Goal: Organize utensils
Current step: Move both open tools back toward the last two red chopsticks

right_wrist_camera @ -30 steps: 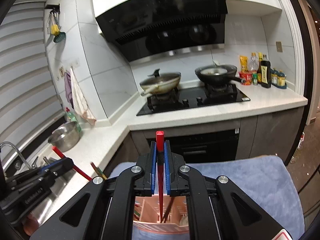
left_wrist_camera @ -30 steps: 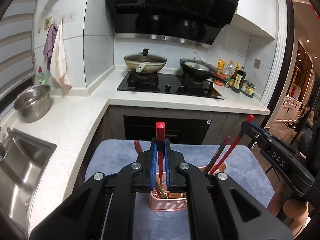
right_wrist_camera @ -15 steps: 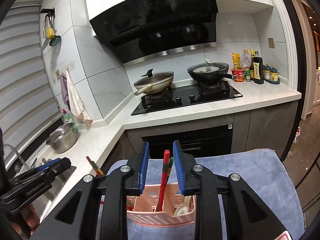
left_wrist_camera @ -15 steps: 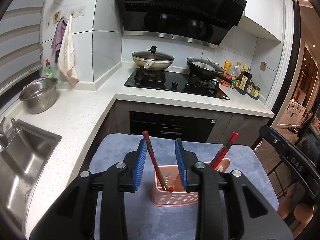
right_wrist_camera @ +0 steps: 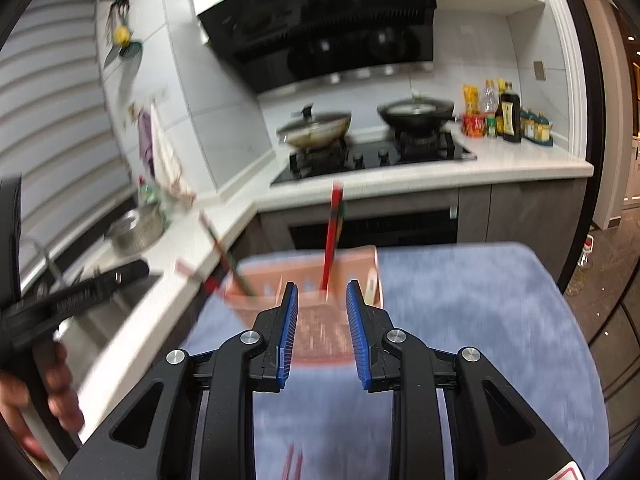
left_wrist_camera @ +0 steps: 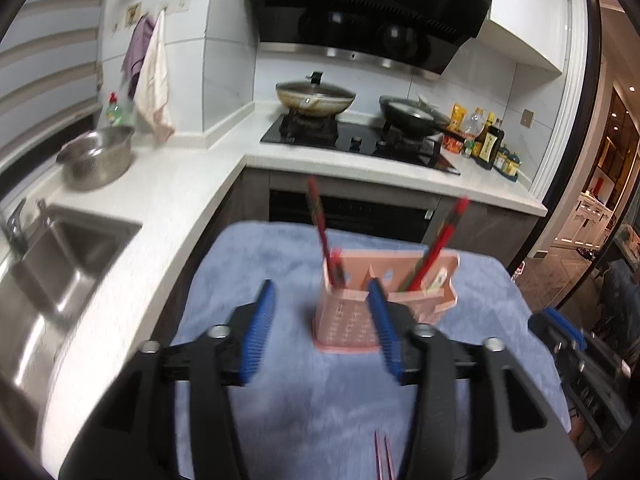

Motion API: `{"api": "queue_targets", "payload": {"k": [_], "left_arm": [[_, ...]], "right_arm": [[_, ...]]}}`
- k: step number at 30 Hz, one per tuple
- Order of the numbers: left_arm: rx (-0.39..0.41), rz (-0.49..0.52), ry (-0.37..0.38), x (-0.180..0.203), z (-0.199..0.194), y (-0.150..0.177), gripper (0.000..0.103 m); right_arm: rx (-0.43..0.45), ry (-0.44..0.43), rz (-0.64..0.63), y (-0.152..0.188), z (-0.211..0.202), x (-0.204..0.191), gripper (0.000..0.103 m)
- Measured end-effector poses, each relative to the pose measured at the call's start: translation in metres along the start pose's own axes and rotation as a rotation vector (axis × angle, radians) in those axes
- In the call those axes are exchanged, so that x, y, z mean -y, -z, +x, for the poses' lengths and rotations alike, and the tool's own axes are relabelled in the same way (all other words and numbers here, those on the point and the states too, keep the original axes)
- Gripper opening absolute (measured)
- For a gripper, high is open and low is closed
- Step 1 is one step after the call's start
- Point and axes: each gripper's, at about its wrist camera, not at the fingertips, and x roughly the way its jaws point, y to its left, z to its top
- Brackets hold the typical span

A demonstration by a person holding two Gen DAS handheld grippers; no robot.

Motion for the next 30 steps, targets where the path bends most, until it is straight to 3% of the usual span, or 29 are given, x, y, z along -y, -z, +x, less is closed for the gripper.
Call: {"api": "queue_targets", "payload": {"k": [9, 16, 23, 30], "left_arm": [[-0.180, 0.062, -0.020, -0.005, -0.006, 0.110, 0.051], [-0.311, 0.058, -0.016, -0.008, -0.009, 0.181, 0.051], [-0.388, 0.081, 0.000, -0.003, -0.022, 0.226, 0.051], [-0.420, 0.081, 0.010, 0.000, -0.030, 0.243, 0.051]], "right_arm": [[-0.195, 0.070, -0.112, 0.125, -0.026, -0.011, 0.026], [-0.359, 0.033, -0.129, 0.208, -0.040, -0.021, 0.026], [-0.452, 0.000, -0.148, 0.249, -0.054, -0.032, 0.026], [-0.463, -0.015, -0.173, 0.262, -0.066, -0.044, 0.026]]}}
